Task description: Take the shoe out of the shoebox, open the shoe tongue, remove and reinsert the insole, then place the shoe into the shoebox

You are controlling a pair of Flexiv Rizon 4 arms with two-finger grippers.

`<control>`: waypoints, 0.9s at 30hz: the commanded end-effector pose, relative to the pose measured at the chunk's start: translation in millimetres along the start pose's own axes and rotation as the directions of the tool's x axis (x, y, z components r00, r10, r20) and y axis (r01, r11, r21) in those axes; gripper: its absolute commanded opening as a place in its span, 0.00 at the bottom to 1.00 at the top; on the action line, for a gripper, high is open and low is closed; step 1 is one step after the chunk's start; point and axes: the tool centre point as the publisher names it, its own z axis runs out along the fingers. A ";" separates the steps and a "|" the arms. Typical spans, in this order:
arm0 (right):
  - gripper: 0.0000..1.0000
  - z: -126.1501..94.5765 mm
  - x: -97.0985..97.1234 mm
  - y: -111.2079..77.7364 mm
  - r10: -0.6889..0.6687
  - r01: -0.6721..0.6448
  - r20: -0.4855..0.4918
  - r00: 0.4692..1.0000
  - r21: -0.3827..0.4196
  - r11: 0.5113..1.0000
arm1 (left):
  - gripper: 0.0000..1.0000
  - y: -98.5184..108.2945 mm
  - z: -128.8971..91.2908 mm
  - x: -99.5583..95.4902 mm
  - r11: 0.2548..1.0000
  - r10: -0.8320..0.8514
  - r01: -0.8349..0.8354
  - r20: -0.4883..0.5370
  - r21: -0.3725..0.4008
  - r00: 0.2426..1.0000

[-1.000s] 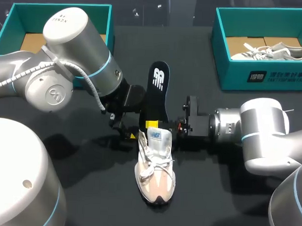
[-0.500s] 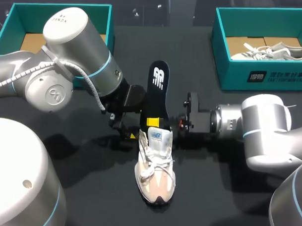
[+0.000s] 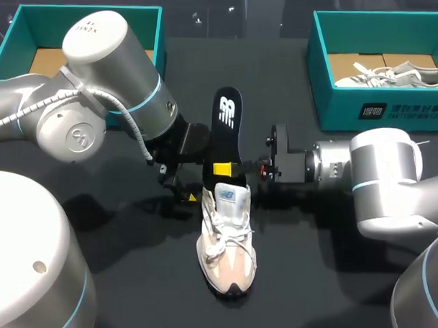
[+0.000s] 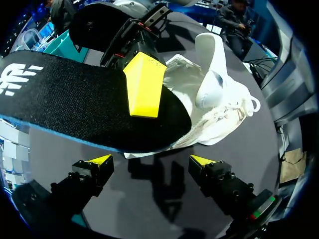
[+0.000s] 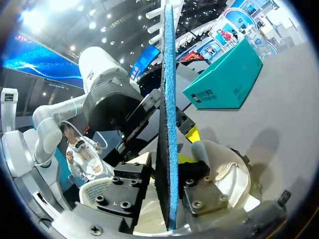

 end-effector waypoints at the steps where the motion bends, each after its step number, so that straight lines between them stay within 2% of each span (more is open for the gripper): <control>1: 0.26 -1.6 0.1 6.3 -0.005 0.005 0.003 1.000 0.011 1.000 | 1.00 0.1 0.7 -0.1 1.000 0.001 -0.001 0.000 -0.001 1.000; 14: 0.23 -1.8 1.2 14.4 -0.020 0.020 0.010 1.000 0.024 1.000 | 1.00 0.1 0.7 -0.1 1.000 0.001 -0.001 0.000 -0.001 1.000; 15: 0.19 -2.1 1.5 15.5 -0.022 0.022 0.014 1.000 0.022 1.000 | 1.00 0.1 0.7 -0.1 1.000 0.001 -0.001 0.000 -0.001 1.000; 17: 0.00 -2.7 1.4 17.5 -0.022 0.022 0.024 0.999 0.015 1.000 | 1.00 0.1 0.7 -0.1 1.000 0.001 -0.001 0.000 -0.001 1.000; 20: 0.00 -2.1 -0.2 17.6 -0.014 0.013 0.031 0.999 0.019 1.000 | 1.00 0.1 0.7 -0.1 1.000 0.001 -0.001 0.000 -0.001 1.000; 27: 0.00 -0.5 -6.4 -0.9 0.041 -0.042 0.049 0.998 0.009 0.999 | 1.00 0.1 0.7 -0.1 1.000 0.001 -0.001 0.000 -0.001 1.000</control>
